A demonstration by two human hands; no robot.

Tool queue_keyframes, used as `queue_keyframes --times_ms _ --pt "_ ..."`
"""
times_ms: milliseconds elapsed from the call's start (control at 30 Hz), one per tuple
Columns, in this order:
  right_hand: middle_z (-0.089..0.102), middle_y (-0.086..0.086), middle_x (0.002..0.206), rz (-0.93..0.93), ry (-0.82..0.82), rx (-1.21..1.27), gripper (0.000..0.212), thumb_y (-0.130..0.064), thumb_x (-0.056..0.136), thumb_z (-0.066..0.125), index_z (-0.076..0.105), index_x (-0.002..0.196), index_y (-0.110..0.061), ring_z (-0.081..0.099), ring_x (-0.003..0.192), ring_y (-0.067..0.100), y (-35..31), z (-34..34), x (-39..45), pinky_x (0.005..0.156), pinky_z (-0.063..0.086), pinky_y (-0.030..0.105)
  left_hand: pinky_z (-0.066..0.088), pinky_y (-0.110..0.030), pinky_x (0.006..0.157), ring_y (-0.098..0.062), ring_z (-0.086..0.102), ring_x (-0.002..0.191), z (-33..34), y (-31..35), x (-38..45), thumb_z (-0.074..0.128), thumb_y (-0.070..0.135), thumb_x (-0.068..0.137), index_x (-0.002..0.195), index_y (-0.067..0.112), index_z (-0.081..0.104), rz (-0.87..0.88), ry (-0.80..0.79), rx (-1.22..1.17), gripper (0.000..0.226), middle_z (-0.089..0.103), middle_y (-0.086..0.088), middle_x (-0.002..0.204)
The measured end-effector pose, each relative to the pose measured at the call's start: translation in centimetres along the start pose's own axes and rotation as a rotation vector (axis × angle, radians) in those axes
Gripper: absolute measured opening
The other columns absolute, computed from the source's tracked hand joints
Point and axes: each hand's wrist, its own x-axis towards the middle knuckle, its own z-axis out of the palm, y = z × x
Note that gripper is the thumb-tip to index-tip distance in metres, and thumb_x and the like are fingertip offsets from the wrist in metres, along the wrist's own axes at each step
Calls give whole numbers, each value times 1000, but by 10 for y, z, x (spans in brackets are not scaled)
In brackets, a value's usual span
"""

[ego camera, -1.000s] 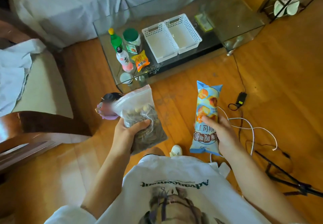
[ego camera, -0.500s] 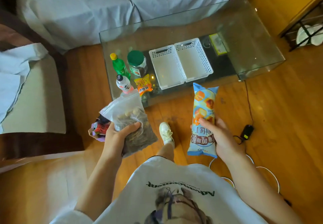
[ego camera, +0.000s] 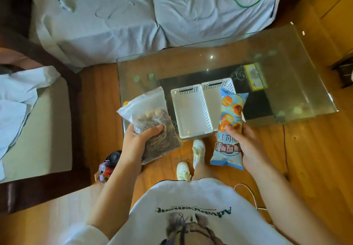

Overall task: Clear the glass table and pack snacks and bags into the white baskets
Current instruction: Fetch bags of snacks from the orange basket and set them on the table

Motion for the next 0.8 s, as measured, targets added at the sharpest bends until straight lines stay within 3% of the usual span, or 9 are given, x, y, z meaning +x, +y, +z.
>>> queue_keyframes --times_ms 133,300,367,467,667,800 --pt "73 -16 86 12 -74 -53 37 -49 61 67 60 96 -38 71 80 7 -36 10 53 58 55 22 56 -32 75 -18 68 91 13 13 36 78 28 63 102 29 55 -47 75 -13 45 68 0 100" --pt "70 -7 102 39 -174 -107 43 -47 61 68 59 102 -36 68 94 15 -85 27 118 80 56 36 54 -19 55 -8 70 71 38 43 86 78 34 50 90 32 57 -85 135 -29 45 71 13 75" --pt "72 -8 96 52 -205 -99 33 -39 69 68 59 101 -34 70 88 13 -101 35 147 71 57 30 54 -20 55 -10 70 70 50 52 113 80 21 61 89 30 57 -85 157 -20 37 71 9 76" --pt "74 -9 85 91 -243 -61 25 -26 76 67 60 99 -32 72 78 9 -118 53 194 57 55 22 55 -25 64 -16 67 83 62 64 154 77 13 71 92 26 55 -88 174 -6 33 68 -1 92" --pt "74 -10 81 102 -258 -95 22 -16 80 66 60 97 -29 71 74 7 -120 103 301 57 55 21 56 -24 58 -11 71 72 59 58 260 76 8 70 88 26 59 -108 184 -10 31 70 1 84" --pt "72 -10 88 107 -258 -134 28 -16 80 67 58 104 -28 71 77 8 -87 133 382 60 56 19 49 -11 45 4 67 58 52 25 349 77 10 70 86 29 56 -127 205 19 32 67 7 81"
